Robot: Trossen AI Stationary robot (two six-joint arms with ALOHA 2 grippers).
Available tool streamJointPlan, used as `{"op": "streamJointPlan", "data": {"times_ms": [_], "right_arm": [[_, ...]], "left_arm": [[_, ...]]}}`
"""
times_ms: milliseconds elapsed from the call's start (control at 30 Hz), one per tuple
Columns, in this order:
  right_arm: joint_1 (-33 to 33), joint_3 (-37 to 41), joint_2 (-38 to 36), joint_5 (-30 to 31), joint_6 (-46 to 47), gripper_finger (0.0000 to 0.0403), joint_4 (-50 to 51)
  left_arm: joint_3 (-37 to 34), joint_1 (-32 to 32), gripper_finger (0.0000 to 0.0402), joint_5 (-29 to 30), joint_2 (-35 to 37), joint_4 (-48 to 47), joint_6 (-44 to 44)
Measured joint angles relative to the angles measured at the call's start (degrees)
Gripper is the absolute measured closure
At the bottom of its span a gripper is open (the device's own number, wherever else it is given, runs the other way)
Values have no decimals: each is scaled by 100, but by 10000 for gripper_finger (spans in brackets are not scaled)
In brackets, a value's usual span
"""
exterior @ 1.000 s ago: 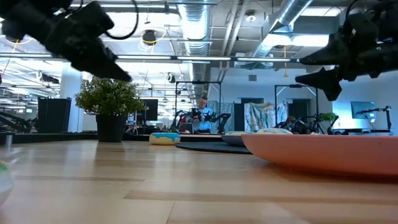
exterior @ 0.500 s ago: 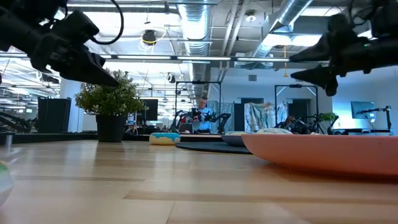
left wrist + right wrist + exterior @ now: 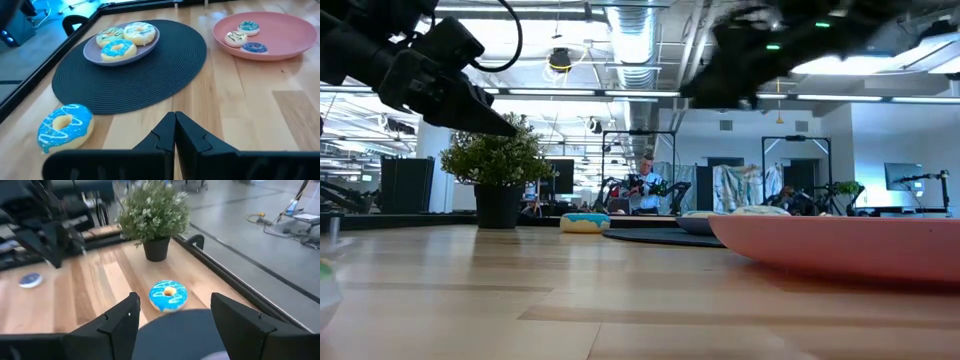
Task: Pick & Place donuts
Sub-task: Put the top big blue donut into the purple plate
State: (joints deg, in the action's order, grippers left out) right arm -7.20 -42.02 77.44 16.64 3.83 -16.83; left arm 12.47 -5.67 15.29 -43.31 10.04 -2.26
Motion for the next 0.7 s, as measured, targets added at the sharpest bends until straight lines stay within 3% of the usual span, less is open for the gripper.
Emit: {"op": "streamJointPlan", "data": {"times_ms": [133,467,700], "right_arm": [[-121,-1508,1249,2,-32,171,874],[-550,-5304,3781,-205,531,149,4293],[-902,-6647,4878,-321,1013,134,5079]], "left_arm": [[0,0,401,0,-2,0,37],[0,0,401,2,-2,-26,-94],[0,0,401,2,-2,-27,-200]]}}
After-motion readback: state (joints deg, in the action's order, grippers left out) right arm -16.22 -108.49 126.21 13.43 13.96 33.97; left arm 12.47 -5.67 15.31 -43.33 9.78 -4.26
